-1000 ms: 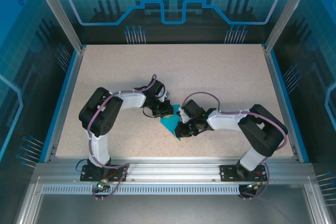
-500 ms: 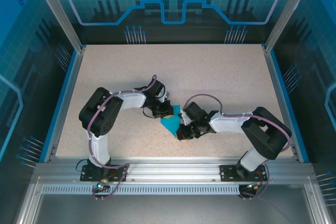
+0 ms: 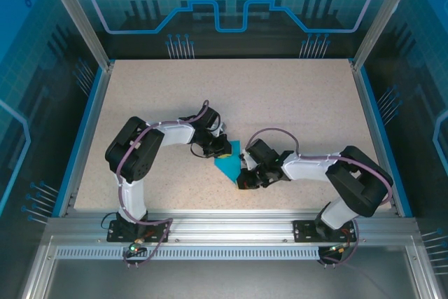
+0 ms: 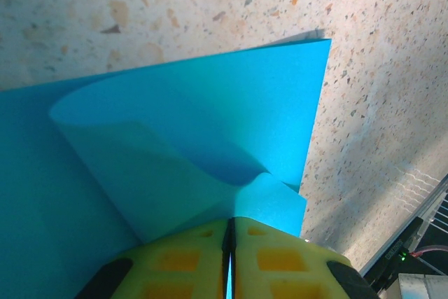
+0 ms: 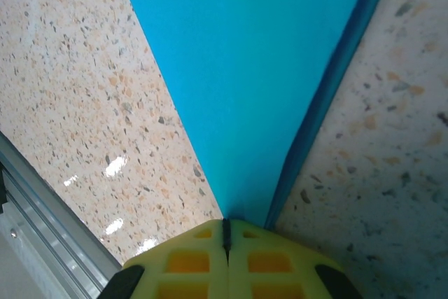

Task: Fold a paper plane with a square sheet of paper (fold left side to right side)
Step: Fourth fold the wing at the center of the table.

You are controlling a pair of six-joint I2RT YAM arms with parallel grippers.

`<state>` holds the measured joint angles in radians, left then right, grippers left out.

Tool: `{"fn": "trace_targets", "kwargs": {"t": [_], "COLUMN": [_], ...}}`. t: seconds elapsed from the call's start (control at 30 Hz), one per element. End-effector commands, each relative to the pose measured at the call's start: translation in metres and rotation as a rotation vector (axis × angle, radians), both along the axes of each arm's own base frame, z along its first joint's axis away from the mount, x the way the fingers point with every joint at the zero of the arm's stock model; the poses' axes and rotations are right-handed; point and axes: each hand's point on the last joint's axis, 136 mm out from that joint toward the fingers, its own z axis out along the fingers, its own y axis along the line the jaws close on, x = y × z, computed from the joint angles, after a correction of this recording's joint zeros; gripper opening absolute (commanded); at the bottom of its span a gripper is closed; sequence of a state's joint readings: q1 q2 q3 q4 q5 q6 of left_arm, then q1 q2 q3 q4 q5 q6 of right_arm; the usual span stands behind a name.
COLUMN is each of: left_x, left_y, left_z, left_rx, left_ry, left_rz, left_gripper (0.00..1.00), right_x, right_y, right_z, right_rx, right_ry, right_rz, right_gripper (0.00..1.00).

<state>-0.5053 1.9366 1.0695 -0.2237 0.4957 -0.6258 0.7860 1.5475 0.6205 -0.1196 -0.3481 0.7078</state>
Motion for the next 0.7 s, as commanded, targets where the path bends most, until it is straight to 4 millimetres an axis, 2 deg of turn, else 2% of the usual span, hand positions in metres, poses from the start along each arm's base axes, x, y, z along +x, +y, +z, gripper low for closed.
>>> {"fn": "trace_targets", "kwargs": {"t": [0.0,0.2,0.4,0.53,0.67], "left_x": [-0.019,-0.018,-0.018,-0.018,-0.019], "left_y": [0.030,0.029,0.028,0.027,0.025], "left_z": [-0.036,-0.034,-0.033,-0.033,-0.033], "left_rx": [0.160,0.153,0.149,0.146,0.142], "left_ry": [0.079,0.076,0.077,0.079,0.079], "left_rz": [0.025,0.026,0.026,0.025,0.023], "left_gripper": [0.13,0.13,0.13,0.13,0.13], "right_x": [-0.043,-0.031,0.001,0.030,0.046], "right_y": [-0.026,-0.013,0.005,0.010,0.017], "right_z": [-0.014,0.016,0.047,0.051,0.045], "right_rx": [-0.109,-0.027,0.103,0.114,0.099], "right_ry": [0.147,0.088,0.011,-0.030,-0.030], "right_rz": [0.031,0.042,-0.001,-0.057,-0.064], "right_gripper": [0.04,0.04,0.04,0.03,0.03]}}
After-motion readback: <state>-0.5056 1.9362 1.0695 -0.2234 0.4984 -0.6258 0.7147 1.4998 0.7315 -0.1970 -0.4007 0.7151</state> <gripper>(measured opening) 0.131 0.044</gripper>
